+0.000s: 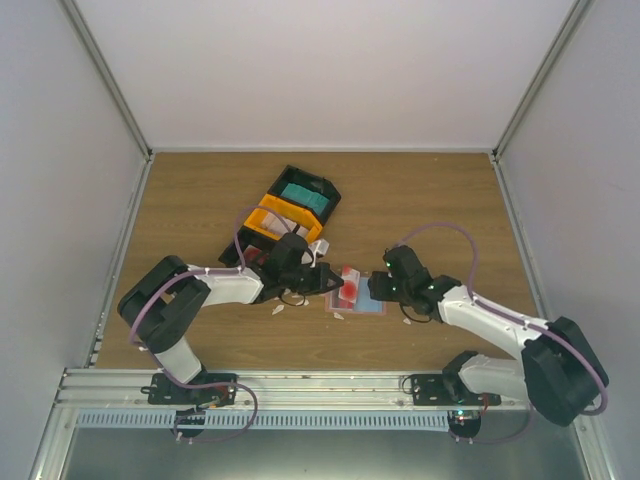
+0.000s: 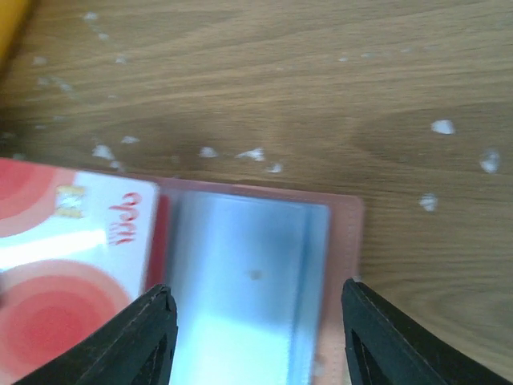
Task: Put the credit cards into the card holder
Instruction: Insert the credit card into the card holder.
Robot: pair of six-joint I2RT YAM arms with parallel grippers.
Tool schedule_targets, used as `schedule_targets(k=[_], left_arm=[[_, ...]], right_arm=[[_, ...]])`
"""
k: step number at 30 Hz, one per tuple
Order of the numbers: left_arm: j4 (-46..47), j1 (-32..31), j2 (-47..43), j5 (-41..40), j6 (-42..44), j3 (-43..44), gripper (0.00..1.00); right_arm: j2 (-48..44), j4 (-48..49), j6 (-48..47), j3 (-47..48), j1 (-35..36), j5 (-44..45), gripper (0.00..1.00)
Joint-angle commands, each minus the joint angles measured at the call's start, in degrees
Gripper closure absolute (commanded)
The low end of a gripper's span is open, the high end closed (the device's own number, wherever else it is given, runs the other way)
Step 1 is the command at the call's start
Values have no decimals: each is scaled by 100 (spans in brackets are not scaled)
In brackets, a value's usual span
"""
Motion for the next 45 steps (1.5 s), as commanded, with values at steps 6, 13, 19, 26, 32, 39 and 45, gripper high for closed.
schedule_targets(k=[6,13,19,26,32,39,45], left_arm=[[602,-27,-221,171,-89,10,100],[1114,52,-418,597,-397,-137,100],[1256,82,-636,528,-517,-241,100],[1197,108,-519,601,-500,-220,100],[1228,104,-445,687,-518,-269,100],[1928,219,-724,1202,-1261,-494,100],[1595,346,-1146,1052,-1170,-456,100]], right_arm=[[-889,2288,184,-1109,-863,-2404,38],[-761,3751,645,-1649,-1395,-4003,39],[-753,4339,810,-1785,-1448,-4396,60],[-822,4615,881,-1846,-1454,-4564,82],[-850,4898,1033,-1904,-1456,-4724,88],[-888,5917,1559,-2107,-1450,-5239,76],[-1219,6286,1792,-2207,-1464,-5208,83]])
